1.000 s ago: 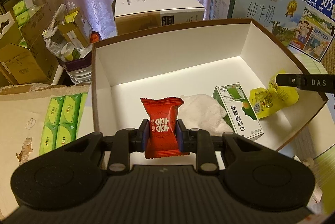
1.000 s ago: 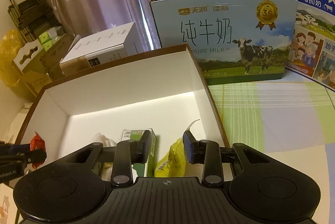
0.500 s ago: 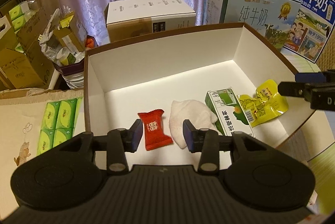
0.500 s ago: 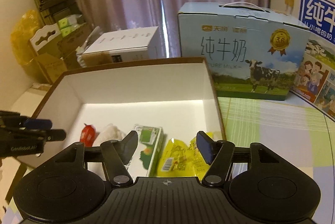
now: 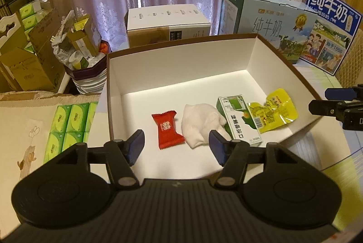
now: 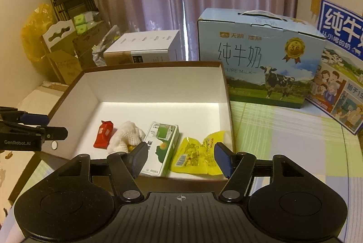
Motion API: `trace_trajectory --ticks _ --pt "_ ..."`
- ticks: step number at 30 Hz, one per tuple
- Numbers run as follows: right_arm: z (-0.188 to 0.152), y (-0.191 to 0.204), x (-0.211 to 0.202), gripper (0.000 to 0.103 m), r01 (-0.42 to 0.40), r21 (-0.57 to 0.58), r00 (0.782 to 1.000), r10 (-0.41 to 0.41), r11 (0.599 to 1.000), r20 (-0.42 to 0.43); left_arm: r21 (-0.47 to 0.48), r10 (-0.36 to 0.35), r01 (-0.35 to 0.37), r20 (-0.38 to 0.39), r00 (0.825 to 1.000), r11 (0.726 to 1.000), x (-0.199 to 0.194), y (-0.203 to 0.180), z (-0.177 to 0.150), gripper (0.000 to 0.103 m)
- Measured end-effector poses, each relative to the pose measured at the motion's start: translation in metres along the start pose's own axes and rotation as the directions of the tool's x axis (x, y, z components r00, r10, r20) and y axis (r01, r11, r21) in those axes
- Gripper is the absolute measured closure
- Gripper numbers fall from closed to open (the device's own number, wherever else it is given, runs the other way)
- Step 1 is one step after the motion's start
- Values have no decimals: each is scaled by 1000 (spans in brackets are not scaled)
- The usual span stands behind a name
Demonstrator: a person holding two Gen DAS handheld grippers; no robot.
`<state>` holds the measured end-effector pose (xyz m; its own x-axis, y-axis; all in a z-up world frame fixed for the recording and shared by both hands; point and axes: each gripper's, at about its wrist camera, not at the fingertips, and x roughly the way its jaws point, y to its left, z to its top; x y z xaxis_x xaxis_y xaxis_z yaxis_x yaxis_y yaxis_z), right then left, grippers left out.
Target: Organize objects
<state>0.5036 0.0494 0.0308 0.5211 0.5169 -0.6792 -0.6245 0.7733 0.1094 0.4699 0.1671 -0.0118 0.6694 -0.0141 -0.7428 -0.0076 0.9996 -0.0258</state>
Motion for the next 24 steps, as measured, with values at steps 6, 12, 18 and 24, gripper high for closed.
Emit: trace_trajectory --ticks 6,12,18,24 --pt "-11 1 -27 41 -36 -5 999 36 999 6 -25 1 0 32 999 1000 -34 -6 -12 39" --pt "-24 0 -50 41 -69 30 998 69 997 -3 -26 -4 6 55 998 1000 -66 -15 -25 37" --pt "-38 -1 -68 41 -43 65 999 44 997 -12 -33 -4 6 62 998 999 -89 -21 -42 35" --pt "-56 -4 -81 41 -42 72 999 44 997 -22 -56 -4 7 47 999 998 -103 -25 -65 32"
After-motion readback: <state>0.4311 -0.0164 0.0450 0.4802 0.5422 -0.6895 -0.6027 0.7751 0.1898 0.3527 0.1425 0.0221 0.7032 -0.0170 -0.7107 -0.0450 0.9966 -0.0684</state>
